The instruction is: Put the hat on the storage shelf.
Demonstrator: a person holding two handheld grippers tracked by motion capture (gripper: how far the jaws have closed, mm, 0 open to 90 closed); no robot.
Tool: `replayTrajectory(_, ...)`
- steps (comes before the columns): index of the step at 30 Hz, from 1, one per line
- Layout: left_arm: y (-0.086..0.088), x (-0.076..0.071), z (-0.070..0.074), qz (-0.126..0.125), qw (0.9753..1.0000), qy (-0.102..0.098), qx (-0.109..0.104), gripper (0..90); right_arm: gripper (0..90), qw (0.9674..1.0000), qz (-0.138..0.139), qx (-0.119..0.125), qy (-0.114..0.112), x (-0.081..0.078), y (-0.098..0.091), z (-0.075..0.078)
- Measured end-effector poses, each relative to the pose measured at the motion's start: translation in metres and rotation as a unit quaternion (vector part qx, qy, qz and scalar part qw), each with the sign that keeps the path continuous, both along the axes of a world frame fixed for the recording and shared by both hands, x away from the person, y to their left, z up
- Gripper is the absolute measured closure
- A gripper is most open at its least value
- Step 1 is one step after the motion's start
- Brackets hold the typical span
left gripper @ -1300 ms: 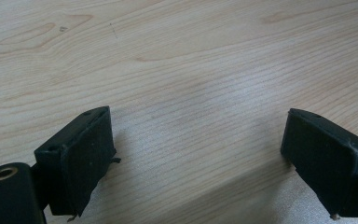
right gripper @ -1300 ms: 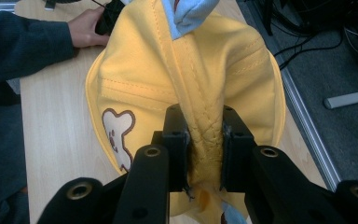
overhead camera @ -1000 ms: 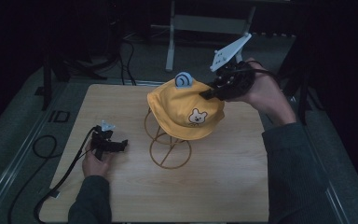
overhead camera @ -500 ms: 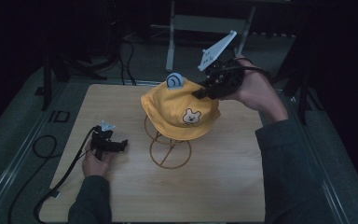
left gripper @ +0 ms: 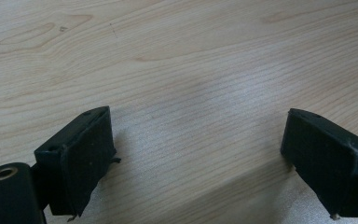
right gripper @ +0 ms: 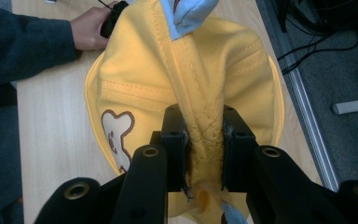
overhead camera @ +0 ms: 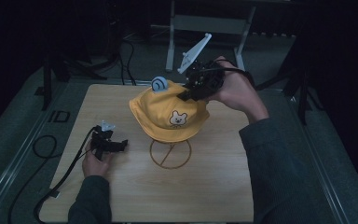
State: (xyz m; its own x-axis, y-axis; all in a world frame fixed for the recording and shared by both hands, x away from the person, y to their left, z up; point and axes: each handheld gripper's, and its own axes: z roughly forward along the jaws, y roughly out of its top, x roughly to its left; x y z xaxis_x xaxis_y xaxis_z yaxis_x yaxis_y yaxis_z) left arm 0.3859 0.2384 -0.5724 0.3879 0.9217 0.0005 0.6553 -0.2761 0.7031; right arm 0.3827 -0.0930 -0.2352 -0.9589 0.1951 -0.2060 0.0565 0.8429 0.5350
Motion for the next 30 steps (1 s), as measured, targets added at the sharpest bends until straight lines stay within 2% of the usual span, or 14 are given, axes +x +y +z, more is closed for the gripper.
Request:
replayTrajectory(5,0.000,0.000,0.000,0.000,1.0000,0.000,0.000,9.2,74.4,1.0000,0.002,0.005,0.001,-0.001,0.008,-0.001)
replayTrajectory(9,0.000,0.000,0.000,0.000,1.0000,0.000,0.000,9.2,74.2,1.0000,0.009,-0.001,0.003,-0.001,0.019,-0.007)
replayTrajectory(20,0.000,0.000,0.000,-0.001,1.0000,0.001,0.000,9.2,74.0,0.9999,0.001,-0.012,0.004,0.004,0.034,-0.020)
replayTrajectory(22,0.000,0.000,0.000,0.000,1.0000,0.000,0.000,9.2,69.3,0.9999,-0.005,-0.016,-0.001,0.005,0.035,-0.022)
replayTrajectory(23,0.000,0.000,0.000,0.000,1.0000,0.000,0.000,9.2,63.1,0.9999,-0.010,-0.010,-0.003,0.006,0.035,-0.022)
replayTrajectory(24,0.000,0.000,0.000,0.000,1.0000,0.000,0.000,9.2,57.1,0.9998,-0.014,0.011,0.001,0.007,0.033,-0.022)
replayTrajectory(25,0.000,0.000,0.000,0.000,1.0000,0.000,0.000,9.2,57.1,0.9998,-0.014,0.011,0.001,0.007,0.033,-0.022)
replayTrajectory(27,0.000,0.000,0.000,0.000,1.0000,0.000,0.000,9.2,47.6,0.9997,-0.018,0.019,-0.003,0.008,0.031,-0.023)
replayTrajectory(28,0.000,0.000,0.000,0.000,1.0000,0.000,0.000,9.2,47.6,0.9997,-0.018,0.019,-0.003,0.008,0.031,-0.023)
replayTrajectory(29,0.000,0.000,0.000,0.000,1.0000,0.000,0.000,9.2,41.9,0.9996,-0.025,0.013,-0.009,0.007,0.031,-0.024)
replayTrajectory(30,0.000,0.000,0.000,0.000,1.0000,0.000,0.000,9.2,41.9,0.9996,-0.025,0.013,-0.009,0.007,0.031,-0.024)
